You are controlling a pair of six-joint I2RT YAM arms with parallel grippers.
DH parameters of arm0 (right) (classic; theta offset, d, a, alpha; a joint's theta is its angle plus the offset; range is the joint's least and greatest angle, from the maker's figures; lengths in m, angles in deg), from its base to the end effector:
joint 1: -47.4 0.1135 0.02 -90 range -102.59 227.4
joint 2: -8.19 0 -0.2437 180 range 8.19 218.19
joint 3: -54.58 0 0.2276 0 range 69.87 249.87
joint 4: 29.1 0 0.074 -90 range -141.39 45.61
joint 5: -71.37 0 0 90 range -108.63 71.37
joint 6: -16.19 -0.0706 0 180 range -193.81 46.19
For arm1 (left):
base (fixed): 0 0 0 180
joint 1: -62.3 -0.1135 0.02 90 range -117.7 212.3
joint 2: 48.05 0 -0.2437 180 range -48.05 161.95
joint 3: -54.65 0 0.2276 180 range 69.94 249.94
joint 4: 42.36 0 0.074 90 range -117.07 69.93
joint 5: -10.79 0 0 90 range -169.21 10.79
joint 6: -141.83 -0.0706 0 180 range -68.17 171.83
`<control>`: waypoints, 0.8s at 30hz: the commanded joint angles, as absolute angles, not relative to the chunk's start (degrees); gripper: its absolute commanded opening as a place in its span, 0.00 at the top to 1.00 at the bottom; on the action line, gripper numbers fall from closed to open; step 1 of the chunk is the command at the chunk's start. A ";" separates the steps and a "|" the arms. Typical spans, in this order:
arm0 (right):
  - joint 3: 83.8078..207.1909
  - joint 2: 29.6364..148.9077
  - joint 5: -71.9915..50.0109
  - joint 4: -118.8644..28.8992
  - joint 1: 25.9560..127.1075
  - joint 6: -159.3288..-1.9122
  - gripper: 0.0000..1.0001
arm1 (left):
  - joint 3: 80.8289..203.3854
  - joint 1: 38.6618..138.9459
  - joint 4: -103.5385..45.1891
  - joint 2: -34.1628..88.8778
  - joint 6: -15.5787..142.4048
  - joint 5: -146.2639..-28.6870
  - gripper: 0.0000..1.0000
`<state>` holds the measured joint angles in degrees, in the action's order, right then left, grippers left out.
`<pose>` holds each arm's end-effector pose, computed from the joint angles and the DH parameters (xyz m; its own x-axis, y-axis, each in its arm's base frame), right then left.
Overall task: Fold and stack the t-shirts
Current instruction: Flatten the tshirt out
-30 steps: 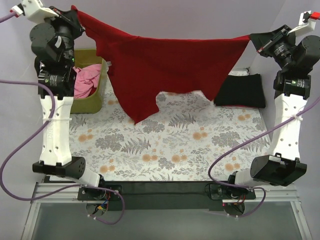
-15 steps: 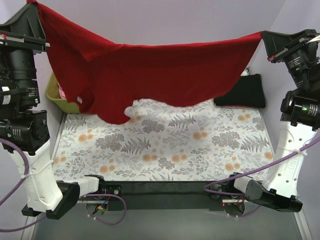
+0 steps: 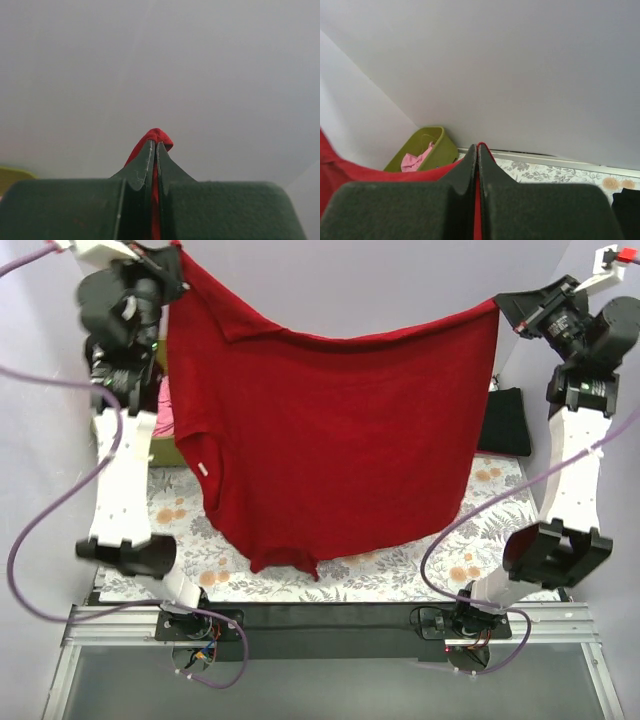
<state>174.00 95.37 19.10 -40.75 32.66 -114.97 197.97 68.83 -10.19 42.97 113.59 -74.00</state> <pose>0.3225 -0.0402 0.5240 0.0239 0.5320 -0.8464 -0.4894 0.7445 0.4541 0.2978 -0.0276 0.5869 0.1366 -0.8987 -0.4167 0.3147 0.4383 -0.8419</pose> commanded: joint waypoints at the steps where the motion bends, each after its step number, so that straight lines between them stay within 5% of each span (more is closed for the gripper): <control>1: 181.30 101.06 19.69 -36.21 34.39 -115.12 0.99 | 202.47 68.28 -10.55 50.27 114.32 -74.82 1.00; 11: 201.97 112.70 17.59 -31.65 34.57 -118.46 0.99 | 209.86 62.66 -21.34 56.19 127.67 -86.14 1.00; 19: 176.62 95.57 14.67 -23.82 33.96 -105.91 0.99 | 197.05 62.39 -26.72 43.13 127.16 -92.83 1.00; 24: 156.03 85.39 19.42 -23.21 33.96 -99.04 0.99 | 166.67 62.48 -29.00 28.54 125.84 -93.02 1.00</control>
